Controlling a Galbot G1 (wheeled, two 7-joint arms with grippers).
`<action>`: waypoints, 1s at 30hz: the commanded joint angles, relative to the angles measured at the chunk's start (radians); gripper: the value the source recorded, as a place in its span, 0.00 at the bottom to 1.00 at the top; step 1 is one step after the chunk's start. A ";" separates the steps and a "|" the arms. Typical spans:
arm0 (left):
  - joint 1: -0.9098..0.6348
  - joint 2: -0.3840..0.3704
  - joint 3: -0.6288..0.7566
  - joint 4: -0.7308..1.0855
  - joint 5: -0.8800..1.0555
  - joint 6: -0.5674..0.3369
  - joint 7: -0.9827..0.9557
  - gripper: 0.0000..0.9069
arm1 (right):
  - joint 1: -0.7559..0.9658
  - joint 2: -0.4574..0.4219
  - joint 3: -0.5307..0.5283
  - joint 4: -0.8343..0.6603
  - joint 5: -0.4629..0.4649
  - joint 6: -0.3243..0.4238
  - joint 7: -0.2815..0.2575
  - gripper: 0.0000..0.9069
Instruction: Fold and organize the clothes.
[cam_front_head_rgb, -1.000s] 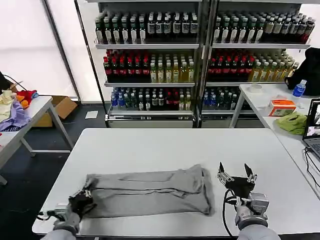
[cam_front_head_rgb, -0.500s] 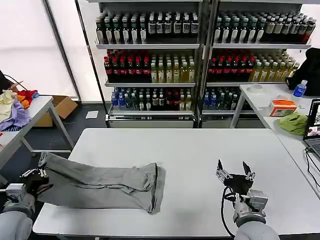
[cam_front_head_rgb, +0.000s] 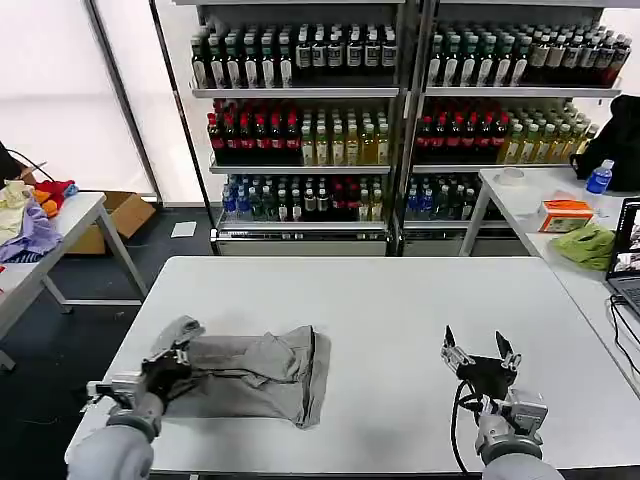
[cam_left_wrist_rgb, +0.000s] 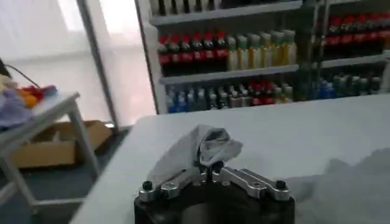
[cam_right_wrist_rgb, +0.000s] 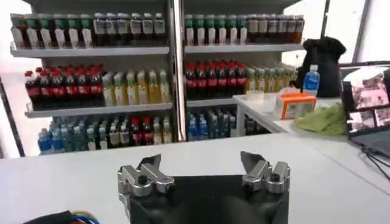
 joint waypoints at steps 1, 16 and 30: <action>-0.102 -0.092 0.192 0.026 -0.086 0.055 -0.042 0.00 | -0.033 0.005 0.020 0.003 -0.006 0.002 0.000 1.00; -0.112 -0.130 0.241 0.009 -0.070 0.056 -0.034 0.00 | -0.058 0.010 0.035 0.016 -0.012 0.011 -0.002 1.00; -0.131 -0.198 0.300 0.021 -0.051 0.056 -0.024 0.00 | -0.066 0.012 0.027 -0.006 -0.024 0.024 -0.007 1.00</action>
